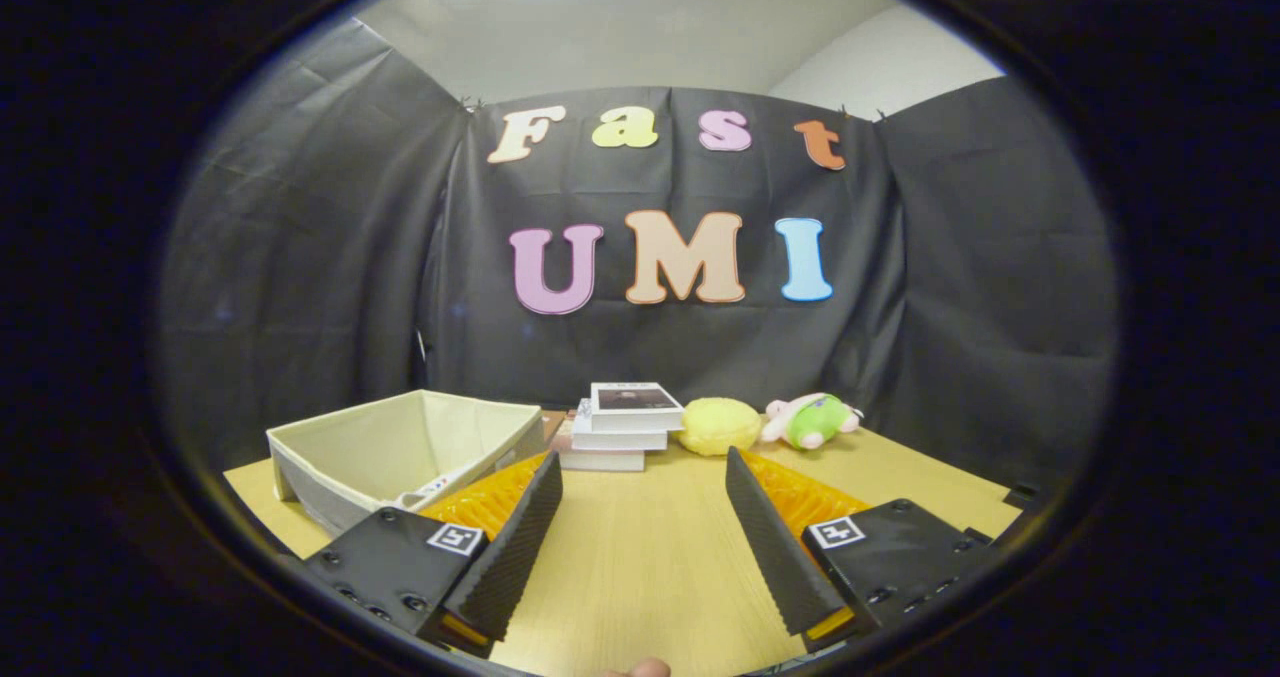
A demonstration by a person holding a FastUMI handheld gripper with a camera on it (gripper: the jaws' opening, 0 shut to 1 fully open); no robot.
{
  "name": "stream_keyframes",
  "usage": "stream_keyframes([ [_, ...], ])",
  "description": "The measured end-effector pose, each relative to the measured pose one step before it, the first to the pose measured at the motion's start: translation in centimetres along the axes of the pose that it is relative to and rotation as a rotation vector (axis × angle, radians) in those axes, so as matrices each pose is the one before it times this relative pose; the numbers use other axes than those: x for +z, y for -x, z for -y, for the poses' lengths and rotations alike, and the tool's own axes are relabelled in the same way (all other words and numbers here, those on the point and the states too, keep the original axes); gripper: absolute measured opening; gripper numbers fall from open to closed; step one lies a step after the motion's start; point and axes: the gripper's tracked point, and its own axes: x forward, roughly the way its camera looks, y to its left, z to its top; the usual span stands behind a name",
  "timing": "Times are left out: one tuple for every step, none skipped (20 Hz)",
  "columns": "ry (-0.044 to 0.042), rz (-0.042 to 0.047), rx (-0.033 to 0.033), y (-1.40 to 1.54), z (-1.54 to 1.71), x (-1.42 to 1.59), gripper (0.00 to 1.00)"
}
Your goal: Open the storage box then place both shoes into the box .Put the left shoe in first, then the right shoe, with the right side of both shoes facing outward in a uniform manner.
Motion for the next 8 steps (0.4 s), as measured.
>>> stream_keyframes([
  [0.01440, 0.00289, 0.01029, 0.476, 0.059, -0.203, 1.00],
  [0.01001, 0.01077, 0.01004, 0.211, -0.284, 0.166, 1.00],
  [-0.00115, 0.01068, 0.00819, 0.184, -0.089, 0.120, 1.00],
  [-0.01250, 0.00834, 0.00993, 0.008, -0.208, -0.030, 1.00],
  [-0.01661, 0.00176, 0.00778, 0.126, -0.139, -0.044, 1.00],
  [-0.01174, 0.00140, 0.00479, 0.084, -0.007, -0.088, 1.00],
  [-0.00389, 0.00415, 0.00045, 0.064, 0.134, 0.081, 1.00],
  [0.00109, 0.00341, -0.00465, -0.059, 0.338, 0.076, 1.00],
])
